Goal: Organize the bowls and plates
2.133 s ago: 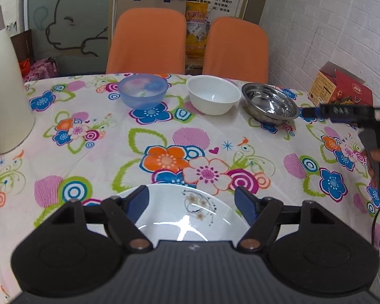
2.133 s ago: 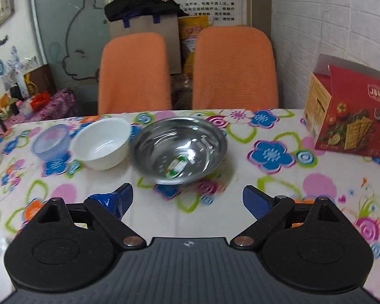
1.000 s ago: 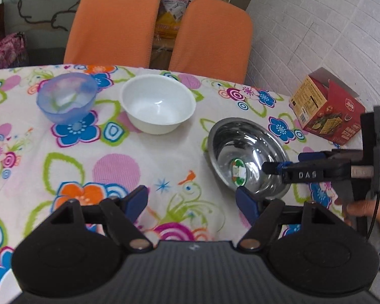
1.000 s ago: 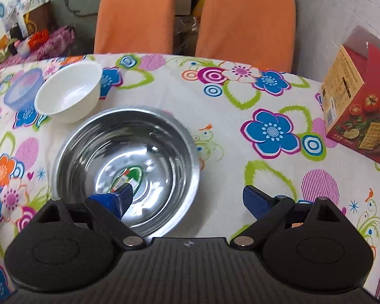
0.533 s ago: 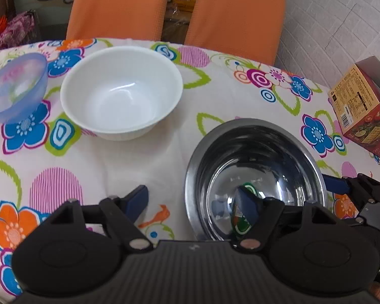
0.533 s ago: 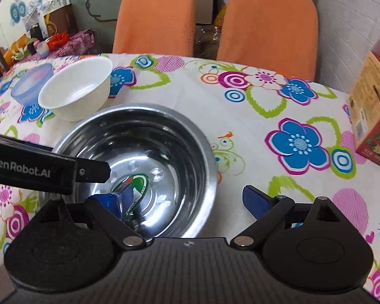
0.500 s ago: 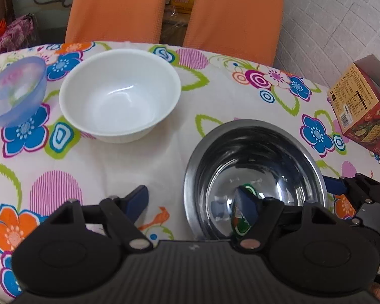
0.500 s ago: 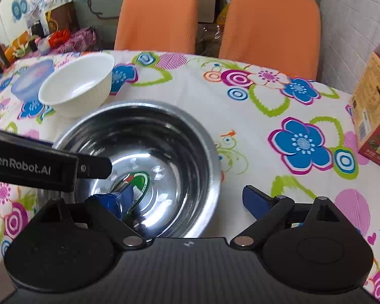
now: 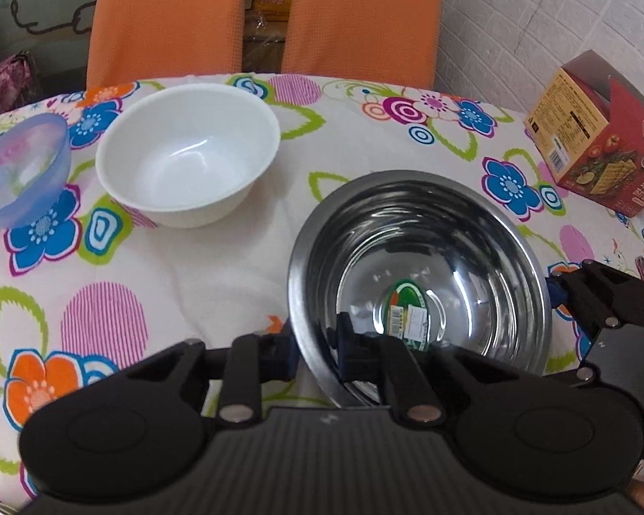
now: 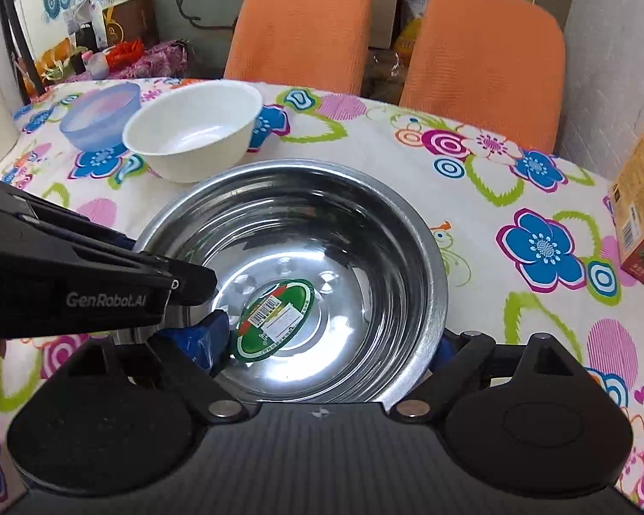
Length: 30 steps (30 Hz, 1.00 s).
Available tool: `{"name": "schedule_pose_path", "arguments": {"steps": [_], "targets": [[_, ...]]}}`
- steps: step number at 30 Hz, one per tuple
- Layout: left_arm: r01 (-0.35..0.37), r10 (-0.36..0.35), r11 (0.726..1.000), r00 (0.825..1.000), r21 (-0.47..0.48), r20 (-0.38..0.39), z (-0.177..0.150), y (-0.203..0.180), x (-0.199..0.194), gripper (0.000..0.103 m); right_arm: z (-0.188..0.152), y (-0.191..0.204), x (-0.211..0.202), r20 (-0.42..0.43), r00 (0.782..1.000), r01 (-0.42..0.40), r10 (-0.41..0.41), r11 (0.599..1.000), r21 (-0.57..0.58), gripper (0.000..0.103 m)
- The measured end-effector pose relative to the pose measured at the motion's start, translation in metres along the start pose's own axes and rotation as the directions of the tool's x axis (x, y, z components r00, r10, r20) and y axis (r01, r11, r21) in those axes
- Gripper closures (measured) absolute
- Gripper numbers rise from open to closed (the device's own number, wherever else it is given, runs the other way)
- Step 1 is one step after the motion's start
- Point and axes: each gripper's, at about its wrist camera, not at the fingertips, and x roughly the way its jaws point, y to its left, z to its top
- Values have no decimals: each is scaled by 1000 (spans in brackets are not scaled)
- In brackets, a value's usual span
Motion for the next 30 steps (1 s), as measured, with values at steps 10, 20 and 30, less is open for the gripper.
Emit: {"name": "schedule_pose_path", "arguments": {"steps": [10, 20, 30], "targets": [[46, -47, 997, 999, 65, 6, -64, -1, -62, 95, -38, 38, -54, 14, 1000, -17, 17, 1000, -20, 22], [72, -68, 991, 997, 110, -37, -135, -1, -84, 94, -102, 73, -82, 26, 1000, -15, 15, 1000, -27, 22], [35, -31, 994, 999, 107, -30, -146, 0, -87, 94, -115, 82, -88, 29, 999, -39, 40, 999, -17, 22]]}}
